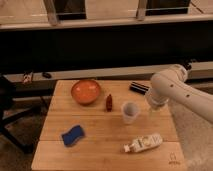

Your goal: Pick up the ceramic cup

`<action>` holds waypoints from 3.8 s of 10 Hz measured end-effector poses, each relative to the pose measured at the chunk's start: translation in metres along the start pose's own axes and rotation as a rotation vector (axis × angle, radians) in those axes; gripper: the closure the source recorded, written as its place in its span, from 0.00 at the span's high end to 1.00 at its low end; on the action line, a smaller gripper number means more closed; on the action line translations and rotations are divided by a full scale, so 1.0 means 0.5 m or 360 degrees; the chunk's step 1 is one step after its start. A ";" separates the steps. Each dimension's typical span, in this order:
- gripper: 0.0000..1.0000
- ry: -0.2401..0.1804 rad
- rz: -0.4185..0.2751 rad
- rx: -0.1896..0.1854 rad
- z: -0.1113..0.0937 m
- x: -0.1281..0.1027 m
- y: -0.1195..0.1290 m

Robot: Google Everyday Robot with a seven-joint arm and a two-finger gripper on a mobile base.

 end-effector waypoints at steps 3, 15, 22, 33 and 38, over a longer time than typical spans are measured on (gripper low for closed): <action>0.80 -0.0043 -0.0055 -0.0014 0.018 -0.026 0.008; 0.80 -0.0125 -0.0255 -0.0063 0.093 -0.091 0.012; 0.80 -0.0151 -0.0343 -0.0077 0.131 -0.093 0.012; 0.80 -0.0163 -0.0415 -0.0084 0.150 -0.072 0.020; 0.36 -0.0157 -0.0450 -0.0079 0.151 -0.072 0.014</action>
